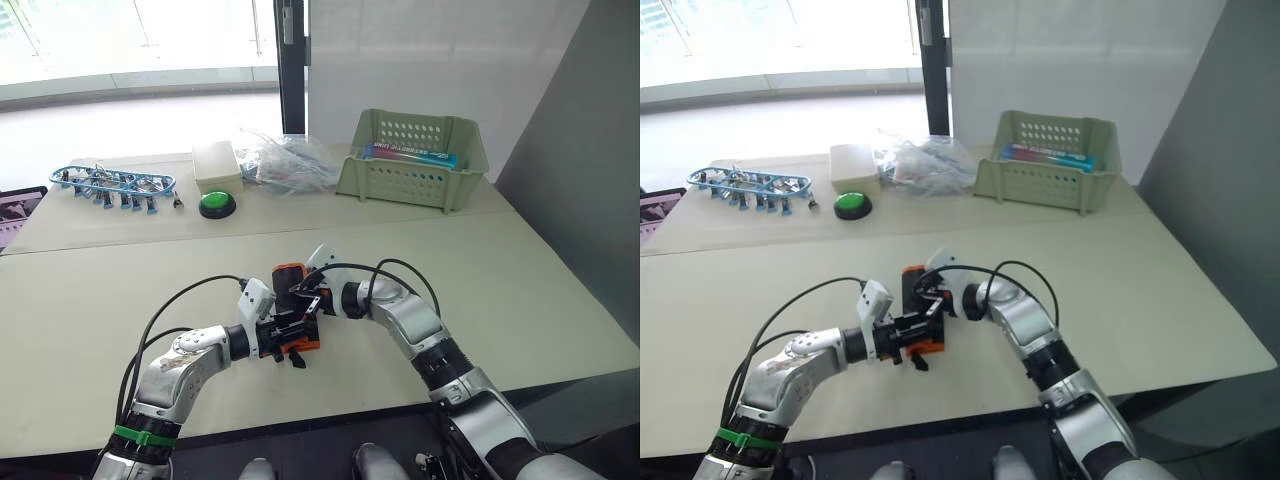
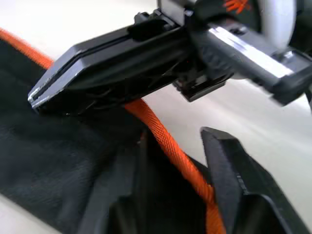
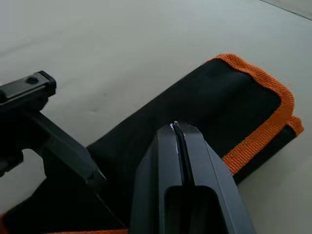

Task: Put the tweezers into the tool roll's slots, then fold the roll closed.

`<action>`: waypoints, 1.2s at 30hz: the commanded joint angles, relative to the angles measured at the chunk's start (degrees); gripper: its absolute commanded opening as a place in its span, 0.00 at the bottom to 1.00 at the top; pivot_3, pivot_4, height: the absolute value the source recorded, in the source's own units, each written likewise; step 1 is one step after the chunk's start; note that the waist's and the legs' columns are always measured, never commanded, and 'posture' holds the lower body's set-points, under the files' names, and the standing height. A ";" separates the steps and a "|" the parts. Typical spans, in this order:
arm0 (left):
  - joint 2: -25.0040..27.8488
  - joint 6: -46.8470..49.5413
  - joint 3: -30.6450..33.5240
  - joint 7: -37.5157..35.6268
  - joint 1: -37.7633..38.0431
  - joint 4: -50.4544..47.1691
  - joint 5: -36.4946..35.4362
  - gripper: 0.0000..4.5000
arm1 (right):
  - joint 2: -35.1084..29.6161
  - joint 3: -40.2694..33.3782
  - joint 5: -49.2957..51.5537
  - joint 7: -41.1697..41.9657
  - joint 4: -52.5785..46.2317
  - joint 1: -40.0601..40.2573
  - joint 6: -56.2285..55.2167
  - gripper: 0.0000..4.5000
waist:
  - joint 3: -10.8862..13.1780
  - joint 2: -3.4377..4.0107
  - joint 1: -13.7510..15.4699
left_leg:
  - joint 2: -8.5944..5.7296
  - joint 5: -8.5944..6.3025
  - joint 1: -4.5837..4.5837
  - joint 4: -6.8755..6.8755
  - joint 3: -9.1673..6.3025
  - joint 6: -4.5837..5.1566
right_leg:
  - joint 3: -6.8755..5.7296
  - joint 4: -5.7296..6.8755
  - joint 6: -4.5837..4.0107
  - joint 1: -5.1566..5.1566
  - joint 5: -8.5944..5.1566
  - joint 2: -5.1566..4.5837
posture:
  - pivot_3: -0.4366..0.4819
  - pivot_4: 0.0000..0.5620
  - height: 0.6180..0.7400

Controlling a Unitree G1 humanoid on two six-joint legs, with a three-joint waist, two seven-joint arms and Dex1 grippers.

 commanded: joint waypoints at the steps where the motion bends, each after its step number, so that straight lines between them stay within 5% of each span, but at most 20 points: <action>1: 1.76 2.56 1.35 1.47 2.39 3.20 1.50 0.71 | 0.07 0.16 -1.85 0.40 2.94 -1.60 -0.92 0.00 | -0.01 0.01 -0.06 | 0.00 0.02 0.02 0.00 0.00 0.03 | 0.00 0.01 -0.01 0.00 0.02 0.00 | 0.48 0.27 0.97; 5: 4.56 3.36 3.73 -0.88 3.07 0.41 -1.11 0.99 | 0.09 0.70 -3.44 0.75 6.04 -1.10 -0.60 0.00 | -0.02 0.00 -0.52 | 0.01 0.11 0.12 0.00 0.00 0.18 | 0.01 0.01 -0.14 0.02 0.13 0.02 | 0.48 0.27 0.97; 12: 10.96 3.07 9.57 -7.94 2.35 -3.57 -7.40 1.00 | 0.67 0.32 -3.77 0.99 6.86 -0.40 -0.50 0.00 | 0.00 0.05 -1.61 | 0.13 0.14 0.09 -0.04 -0.03 0.24 | 0.05 0.05 -0.30 -0.10 0.13 0.21 | 0.48 0.27 0.97; 26: 6.98 -7.54 -0.01 -11.74 -0.14 4.90 3.63 0.01 | 1.24 -0.49 -2.95 1.59 3.89 0.64 -1.04 0.00 | 0.00 0.05 -1.51 | 0.13 0.14 -0.14 -0.16 -0.05 0.23 | 0.06 -0.17 -0.18 -0.21 0.20 0.23 | 0.48 0.27 0.97; 36: 8.26 -13.01 -2.37 -13.28 1.22 10.22 9.11 0.01 | 0.50 -0.08 1.66 10.20 -5.82 5.76 -4.45 0.00 | 0.00 0.06 -1.57 | 0.14 0.14 -0.12 -0.28 -0.05 0.24 | 0.08 -0.23 -0.16 -0.21 0.18 0.24 | 0.48 0.27 0.97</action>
